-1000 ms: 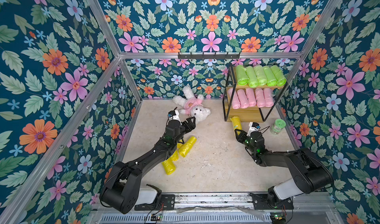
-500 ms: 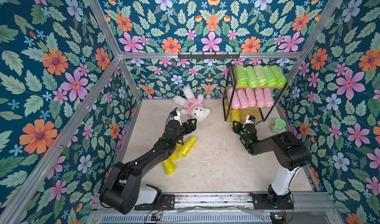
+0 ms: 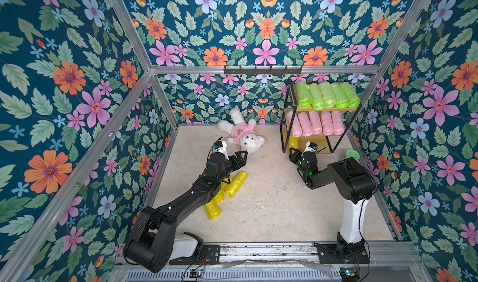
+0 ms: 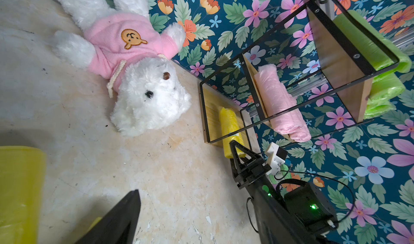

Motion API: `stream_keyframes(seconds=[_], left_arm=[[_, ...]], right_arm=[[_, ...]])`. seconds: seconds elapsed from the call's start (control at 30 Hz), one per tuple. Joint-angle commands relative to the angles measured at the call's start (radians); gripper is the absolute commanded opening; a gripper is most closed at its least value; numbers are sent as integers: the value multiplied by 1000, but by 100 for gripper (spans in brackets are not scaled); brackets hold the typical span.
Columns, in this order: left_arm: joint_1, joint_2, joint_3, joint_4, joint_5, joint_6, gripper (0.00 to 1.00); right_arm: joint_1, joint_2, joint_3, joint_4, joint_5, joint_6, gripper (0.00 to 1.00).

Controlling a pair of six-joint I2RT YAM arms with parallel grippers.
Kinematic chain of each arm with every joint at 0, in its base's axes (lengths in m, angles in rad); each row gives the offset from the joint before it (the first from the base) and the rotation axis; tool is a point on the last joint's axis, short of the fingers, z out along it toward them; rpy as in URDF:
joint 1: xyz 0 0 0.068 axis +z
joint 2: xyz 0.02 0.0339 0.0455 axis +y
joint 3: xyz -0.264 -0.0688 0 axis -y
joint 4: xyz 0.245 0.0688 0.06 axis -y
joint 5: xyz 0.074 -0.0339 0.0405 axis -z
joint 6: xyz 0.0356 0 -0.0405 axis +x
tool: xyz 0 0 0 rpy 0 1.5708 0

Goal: Sort the rolls of trash bags by color and place them on the shelf
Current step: Place the roll of trash bags on the shelf.

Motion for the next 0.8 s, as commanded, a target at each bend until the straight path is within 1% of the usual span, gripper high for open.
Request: stream_keyframes(seconds=[0.0,0.23,0.4,0.77], left_arm=[[2,7,-2,45,21,-8,85],[3,38,4,85,59,-34,84],[2,41,4,90,64,-33,84],[3,37,5,84,67,-29,84]], right_arm=[[-2,18,25,52,-17,27,41],[-4,60,69,44,-37,58,44],[-6,76,90,13,-32,87,47],[-26,92,83,23,-32,148,56]])
